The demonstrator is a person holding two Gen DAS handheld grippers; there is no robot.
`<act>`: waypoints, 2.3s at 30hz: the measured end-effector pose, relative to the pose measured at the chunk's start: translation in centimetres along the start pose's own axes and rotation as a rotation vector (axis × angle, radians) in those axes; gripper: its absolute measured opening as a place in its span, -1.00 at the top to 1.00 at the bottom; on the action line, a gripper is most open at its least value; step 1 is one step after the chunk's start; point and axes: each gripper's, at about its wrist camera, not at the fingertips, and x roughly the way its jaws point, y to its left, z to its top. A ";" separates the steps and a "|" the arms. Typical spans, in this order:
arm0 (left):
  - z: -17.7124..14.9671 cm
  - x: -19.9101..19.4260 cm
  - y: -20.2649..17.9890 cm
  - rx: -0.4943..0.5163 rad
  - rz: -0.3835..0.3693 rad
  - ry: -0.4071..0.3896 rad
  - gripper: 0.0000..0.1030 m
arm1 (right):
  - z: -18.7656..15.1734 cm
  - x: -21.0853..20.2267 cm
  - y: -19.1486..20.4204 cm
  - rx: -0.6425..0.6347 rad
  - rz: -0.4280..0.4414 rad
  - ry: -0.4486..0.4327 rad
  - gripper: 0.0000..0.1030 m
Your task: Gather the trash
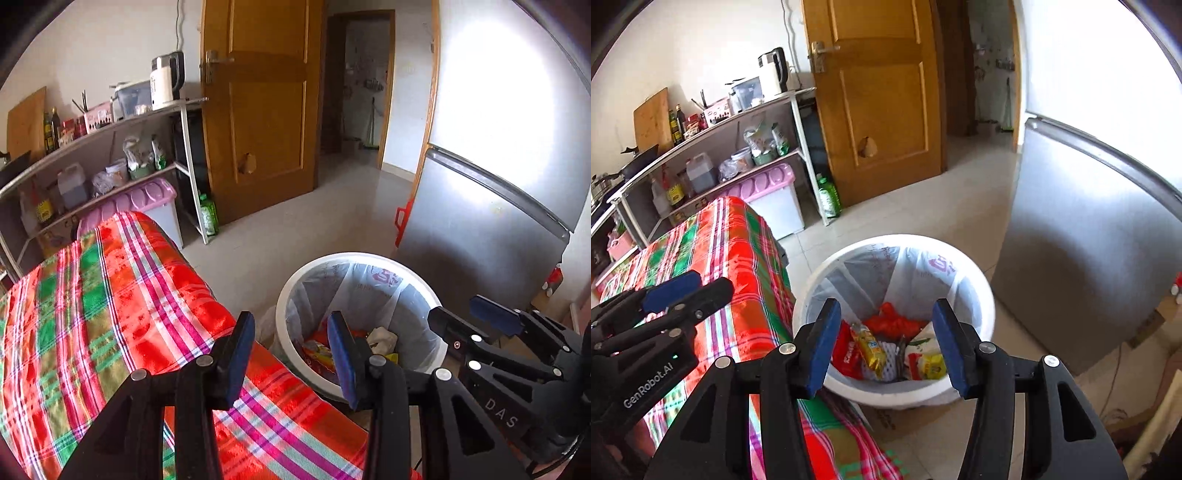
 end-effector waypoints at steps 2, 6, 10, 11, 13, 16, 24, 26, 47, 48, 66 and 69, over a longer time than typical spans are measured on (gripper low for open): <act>-0.3 -0.7 -0.2 0.005 0.006 -0.010 0.21 | -0.4 -0.6 0.1 0.006 -0.003 -0.009 -0.02; -1.0 -1.2 -0.6 0.003 0.023 -0.011 0.21 | -1.3 -1.5 -0.1 0.016 -0.040 -0.029 -0.02; -1.7 -1.0 -1.4 0.018 0.046 0.006 0.21 | -1.9 -1.8 -0.9 0.041 -0.052 -0.028 -0.02; -1.9 -0.9 -1.5 0.021 0.045 0.006 0.21 | -1.9 -1.9 -1.0 0.043 -0.053 -0.028 -0.02; -2.1 -1.0 -1.7 0.017 0.037 0.005 0.21 | -2.0 -1.9 -1.2 0.045 -0.055 -0.028 -0.02; -2.1 -1.1 -1.9 0.012 0.031 -0.004 0.21 | -2.1 -1.9 -1.4 0.045 -0.056 -0.027 -0.02; -2.2 -1.0 -1.8 -0.010 0.018 0.002 0.21 | -2.5 -1.4 -0.8 0.018 -0.057 -0.018 -0.02; -2.2 -0.9 -1.8 -0.010 0.024 0.003 0.20 | -2.6 -1.4 -0.7 0.016 -0.060 -0.020 -0.02; -2.4 -0.7 -1.1 -0.042 0.027 0.016 0.21 | -2.5 -1.1 -0.4 0.011 -0.048 -0.012 -0.02; -2.4 -0.7 -1.1 -0.043 0.024 0.017 0.21 | -2.5 -1.1 -0.4 0.011 -0.049 -0.011 -0.02; -2.5 -0.4 -1.1 -0.046 0.030 0.027 0.21 | -2.6 -1.0 -0.4 0.013 -0.047 -0.008 -0.02; -2.4 -0.4 -1.0 -0.046 0.030 0.029 0.21 | -2.5 -1.0 -0.3 0.009 -0.047 -0.008 -0.02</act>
